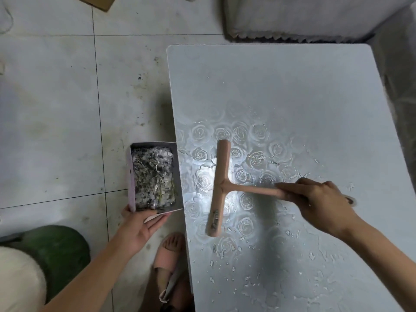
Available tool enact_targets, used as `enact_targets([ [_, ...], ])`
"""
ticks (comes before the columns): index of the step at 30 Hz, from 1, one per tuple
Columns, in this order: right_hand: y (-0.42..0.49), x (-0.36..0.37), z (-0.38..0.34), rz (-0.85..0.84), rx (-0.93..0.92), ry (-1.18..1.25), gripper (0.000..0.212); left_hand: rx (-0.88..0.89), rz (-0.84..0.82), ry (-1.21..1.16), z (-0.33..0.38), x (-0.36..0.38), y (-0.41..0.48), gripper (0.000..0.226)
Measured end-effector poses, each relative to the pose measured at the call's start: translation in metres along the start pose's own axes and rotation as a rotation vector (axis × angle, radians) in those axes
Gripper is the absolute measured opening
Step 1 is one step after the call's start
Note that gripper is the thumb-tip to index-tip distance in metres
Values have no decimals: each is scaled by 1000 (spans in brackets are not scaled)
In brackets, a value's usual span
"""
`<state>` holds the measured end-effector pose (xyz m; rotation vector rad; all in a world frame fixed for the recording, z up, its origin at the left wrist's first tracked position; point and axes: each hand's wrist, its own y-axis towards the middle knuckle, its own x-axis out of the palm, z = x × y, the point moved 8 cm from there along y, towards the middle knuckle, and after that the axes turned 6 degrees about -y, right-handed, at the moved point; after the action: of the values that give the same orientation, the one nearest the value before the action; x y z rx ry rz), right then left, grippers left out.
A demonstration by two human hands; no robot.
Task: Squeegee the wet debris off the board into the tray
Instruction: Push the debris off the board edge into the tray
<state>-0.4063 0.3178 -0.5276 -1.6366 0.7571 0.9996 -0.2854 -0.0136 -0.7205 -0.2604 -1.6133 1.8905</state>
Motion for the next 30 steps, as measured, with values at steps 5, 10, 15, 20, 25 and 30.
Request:
enact_targets([
  [5, 28, 18, -54, -14, -80, 64, 40, -4, 2, 49, -1, -1, 0, 64],
  [10, 24, -8, -40, 70, -57, 9, 37, -33, -15, 50, 1, 1, -3, 46],
  [15, 22, -8, -39, 43, -27, -60, 37, -28, -7, 12, 1, 0, -2, 62],
  [20, 55, 6, -90, 14, -79, -28, 42, -26, 4, -4, 1, 2, 2, 67],
  [25, 50, -34, -51, 56, -32, -45, 44, -14, 1, -47, 15, 8, 10, 70],
  [30, 57, -43, 12, -37, 126, -161, 42, -31, -15, -96, 33, 23, 22, 71],
])
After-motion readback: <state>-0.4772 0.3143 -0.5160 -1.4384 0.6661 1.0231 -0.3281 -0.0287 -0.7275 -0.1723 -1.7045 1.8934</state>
